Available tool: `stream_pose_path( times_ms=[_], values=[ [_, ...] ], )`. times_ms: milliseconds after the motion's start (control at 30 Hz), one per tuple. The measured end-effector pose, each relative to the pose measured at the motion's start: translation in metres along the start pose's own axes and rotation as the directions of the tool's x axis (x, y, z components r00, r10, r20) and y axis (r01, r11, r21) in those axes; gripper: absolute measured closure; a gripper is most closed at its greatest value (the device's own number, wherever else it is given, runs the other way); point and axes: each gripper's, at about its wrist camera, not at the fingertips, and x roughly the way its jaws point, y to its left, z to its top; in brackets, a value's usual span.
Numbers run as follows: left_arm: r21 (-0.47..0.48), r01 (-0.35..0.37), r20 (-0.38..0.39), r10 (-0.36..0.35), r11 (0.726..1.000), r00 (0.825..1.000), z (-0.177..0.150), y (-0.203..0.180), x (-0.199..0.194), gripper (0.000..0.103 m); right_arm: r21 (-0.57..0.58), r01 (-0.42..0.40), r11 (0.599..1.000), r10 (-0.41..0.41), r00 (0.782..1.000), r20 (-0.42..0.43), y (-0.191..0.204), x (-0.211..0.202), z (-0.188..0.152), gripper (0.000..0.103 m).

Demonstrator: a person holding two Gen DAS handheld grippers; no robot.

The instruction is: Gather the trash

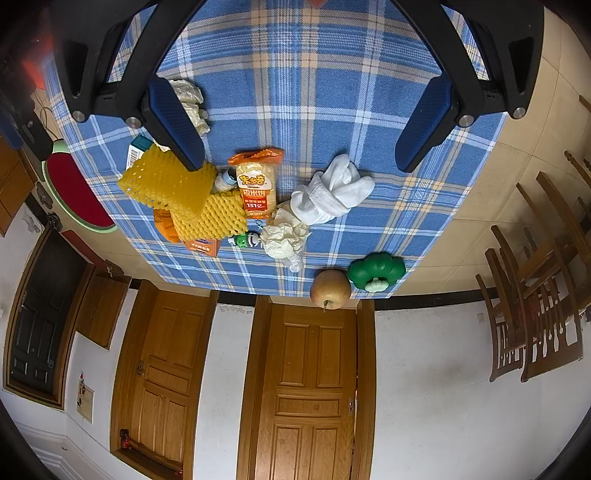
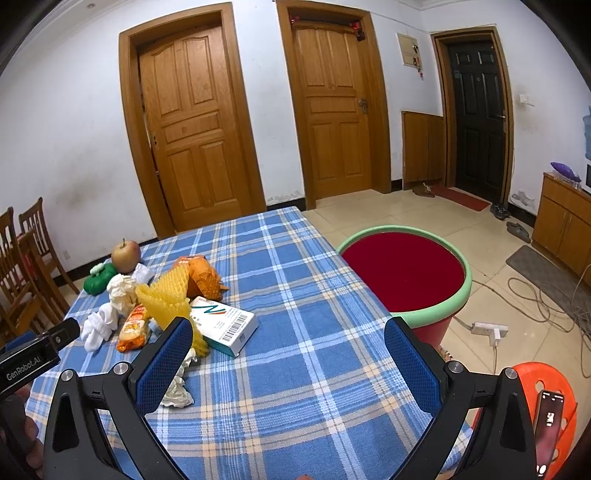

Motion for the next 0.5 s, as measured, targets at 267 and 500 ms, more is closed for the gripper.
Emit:
stream_pose_path(
  times_ms=[267,500],
  values=[
    [0.001,0.0,0.0,0.0,1.0,1.0,0.0001,-0.0001,-0.0002,0.002,-0.001,0.002,1.0,-0.002,1.0,0.001,0.0002,0.0002,0.0004,0.0],
    [0.001,0.0,0.0,0.0,1.0,1.0,0.0001,0.0001,0.0,0.002,-0.001,0.004,1.0,-0.004,1.0,0.0,0.0005,0.0,0.0004,0.0]
  ],
)
